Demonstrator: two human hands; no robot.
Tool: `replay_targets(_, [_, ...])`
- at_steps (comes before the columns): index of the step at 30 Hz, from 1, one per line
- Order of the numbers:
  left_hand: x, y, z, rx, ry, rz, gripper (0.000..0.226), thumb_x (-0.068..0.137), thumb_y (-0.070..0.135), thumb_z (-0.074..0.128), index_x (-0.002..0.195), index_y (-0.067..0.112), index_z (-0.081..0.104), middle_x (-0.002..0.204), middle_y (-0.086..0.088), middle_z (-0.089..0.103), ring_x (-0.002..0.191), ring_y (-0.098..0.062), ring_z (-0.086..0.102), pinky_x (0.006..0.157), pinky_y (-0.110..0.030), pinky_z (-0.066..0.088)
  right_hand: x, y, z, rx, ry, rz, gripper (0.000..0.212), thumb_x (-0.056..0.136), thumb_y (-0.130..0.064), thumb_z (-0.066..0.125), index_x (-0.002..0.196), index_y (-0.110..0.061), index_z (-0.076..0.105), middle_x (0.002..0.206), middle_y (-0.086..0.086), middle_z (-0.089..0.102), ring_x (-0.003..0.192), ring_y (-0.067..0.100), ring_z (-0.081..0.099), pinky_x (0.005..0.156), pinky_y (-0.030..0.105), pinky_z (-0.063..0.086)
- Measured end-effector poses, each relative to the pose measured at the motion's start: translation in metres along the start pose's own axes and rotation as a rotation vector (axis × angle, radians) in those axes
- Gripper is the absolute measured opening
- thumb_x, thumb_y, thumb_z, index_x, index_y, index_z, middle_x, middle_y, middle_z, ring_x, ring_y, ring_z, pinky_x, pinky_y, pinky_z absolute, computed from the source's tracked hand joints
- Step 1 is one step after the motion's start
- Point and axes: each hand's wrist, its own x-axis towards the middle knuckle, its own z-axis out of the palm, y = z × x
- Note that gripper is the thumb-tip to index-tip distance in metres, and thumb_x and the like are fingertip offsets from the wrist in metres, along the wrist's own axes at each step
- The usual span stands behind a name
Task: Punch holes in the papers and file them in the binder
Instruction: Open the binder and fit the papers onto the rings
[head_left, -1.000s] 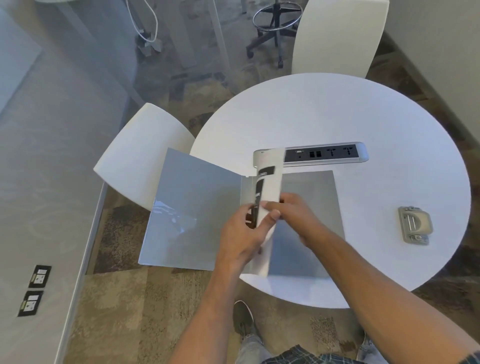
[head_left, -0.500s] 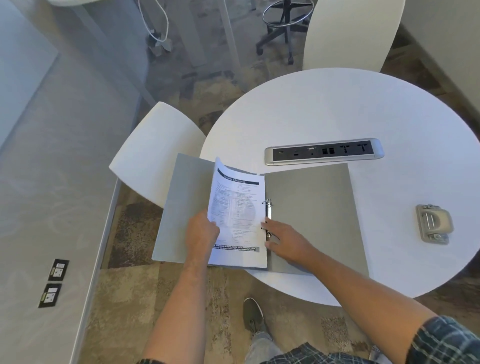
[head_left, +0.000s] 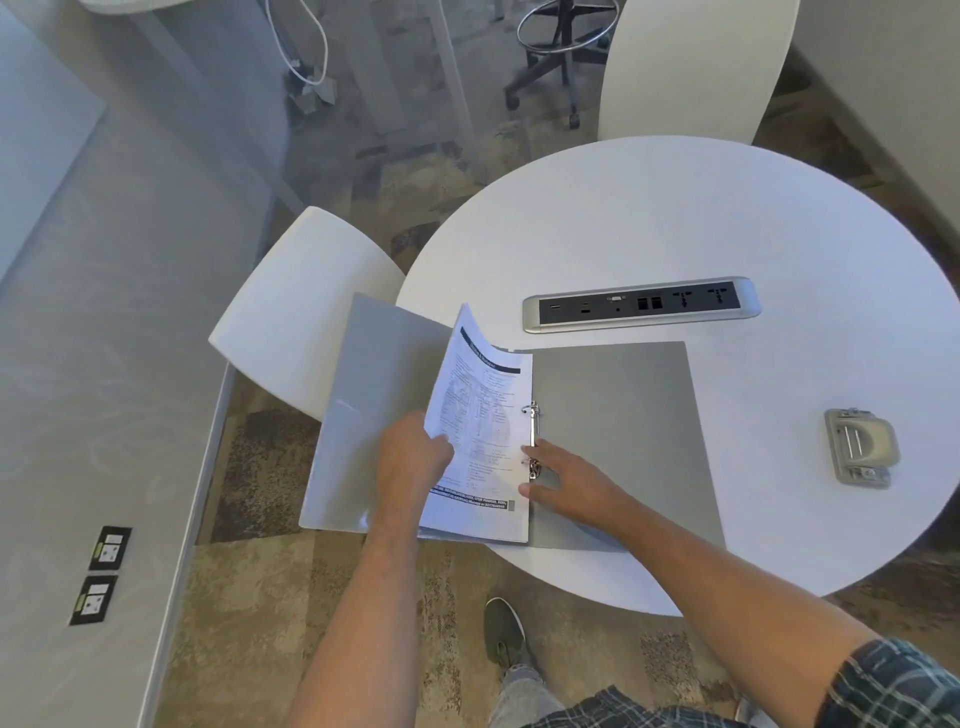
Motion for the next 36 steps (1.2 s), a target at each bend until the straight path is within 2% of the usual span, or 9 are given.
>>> replay_targets(4, [-0.014, 0.032, -0.016, -0.168, -0.142, 0.123, 0.020, 0.083, 0.025, 0.058, 0.093, 0.011, 0.068, 0.088, -0.007, 0.073, 0.076, -0.028, 0.067, 0.065, -0.035, 0.053, -0.017, -0.012, -0.016, 0.323, 0.100, -0.010, 0.073, 0.082, -0.070, 0.071, 0.148, -0.049, 0.047, 0.156, -0.022, 0.043, 0.143, 0.003, 0.042, 0.121, 0.036, 0.032])
replay_targets(7, [-0.028, 0.061, -0.001, -0.312, -0.245, 0.230, 0.022, 0.081, 0.026, 0.062, 0.096, 0.012, 0.070, 0.094, -0.005, 0.076, 0.086, -0.025, 0.071, 0.079, -0.040, 0.058, -0.028, -0.010, -0.035, 0.693, 0.111, -0.077, 0.073, 0.078, -0.070, 0.071, 0.141, -0.035, 0.060, 0.142, -0.014, 0.064, 0.130, 0.011, 0.062, 0.113, 0.047, 0.047])
replay_targets(10, [-0.044, 0.084, 0.035, -0.397, -0.406, 0.291, 0.017, 0.092, 0.024, 0.069, 0.099, 0.010, 0.070, 0.086, 0.000, 0.070, 0.073, -0.013, 0.063, 0.065, -0.029, 0.054, -0.039, 0.002, -0.060, 0.923, 0.187, -0.039, 0.093, 0.064, -0.080, 0.075, 0.135, -0.022, 0.064, 0.133, 0.002, 0.070, 0.114, 0.026, 0.072, 0.098, 0.052, 0.057])
replay_targets(15, [-0.050, 0.082, 0.090, -0.420, -0.452, 0.205, 0.052, 0.072, 0.077, 0.070, 0.090, 0.029, 0.074, 0.097, 0.013, 0.076, 0.094, -0.005, 0.069, 0.088, -0.034, 0.057, -0.050, 0.050, -0.095, 1.116, 0.230, 0.063, 0.070, 0.089, -0.061, 0.066, 0.133, -0.006, 0.066, 0.128, 0.027, 0.069, 0.114, 0.046, 0.069, 0.101, 0.065, 0.052])
replay_targets(19, [-0.039, 0.059, 0.106, -0.327, -0.177, 0.117, 0.026, 0.088, 0.051, 0.071, 0.093, 0.025, 0.069, 0.101, 0.011, 0.069, 0.092, -0.006, 0.065, 0.073, -0.024, 0.050, -0.052, 0.068, -0.104, 0.659, 0.558, 0.339, 0.031, 0.090, -0.021, 0.078, 0.117, -0.008, 0.070, 0.109, 0.010, 0.079, 0.093, 0.029, 0.076, 0.088, 0.042, 0.059])
replay_targets(22, [-0.026, 0.038, 0.111, -0.215, -0.048, 0.065, 0.016, 0.094, 0.033, 0.069, 0.100, 0.019, 0.065, 0.102, 0.005, 0.064, 0.089, -0.012, 0.063, 0.074, -0.024, 0.047, -0.048, 0.063, -0.095, 0.286, 0.688, 0.492, 0.041, 0.087, -0.013, 0.073, 0.127, -0.012, 0.061, 0.111, 0.007, 0.070, 0.100, 0.028, 0.065, 0.088, 0.036, 0.049])
replay_targets(25, [-0.013, 0.026, 0.116, -0.093, -0.033, 0.036, 0.012, 0.097, 0.026, 0.063, 0.099, 0.015, 0.066, 0.098, 0.001, 0.066, 0.088, -0.018, 0.063, 0.070, -0.028, 0.046, -0.042, 0.050, -0.072, -0.019, 0.785, 0.335, 0.053, 0.082, -0.009, 0.071, 0.132, -0.019, 0.058, 0.128, 0.009, 0.060, 0.115, 0.034, 0.058, 0.097, 0.043, 0.047])
replay_targets(31, [0.010, 0.033, 0.117, -0.071, -0.047, -0.061, 0.016, 0.092, 0.029, 0.068, 0.093, 0.013, 0.069, 0.089, -0.002, 0.072, 0.085, -0.025, 0.067, 0.066, -0.029, 0.047, -0.020, 0.014, -0.025, -0.440, 0.313, -0.223, 0.065, 0.086, 0.005, 0.060, 0.145, -0.022, 0.060, 0.158, -0.001, 0.049, 0.136, 0.028, 0.055, 0.111, 0.044, 0.044])
replay_targets(36, [0.015, 0.044, 0.116, -0.083, -0.097, -0.144, 0.024, 0.083, 0.028, 0.082, 0.094, 0.008, 0.075, 0.092, -0.007, 0.076, 0.089, -0.030, 0.072, 0.065, -0.030, 0.048, -0.010, 0.019, -0.019, -0.725, -0.015, -0.112, 0.061, 0.104, -0.022, 0.045, 0.162, -0.035, 0.029, 0.172, -0.010, 0.019, 0.154, 0.020, 0.026, 0.121, 0.046, 0.026])
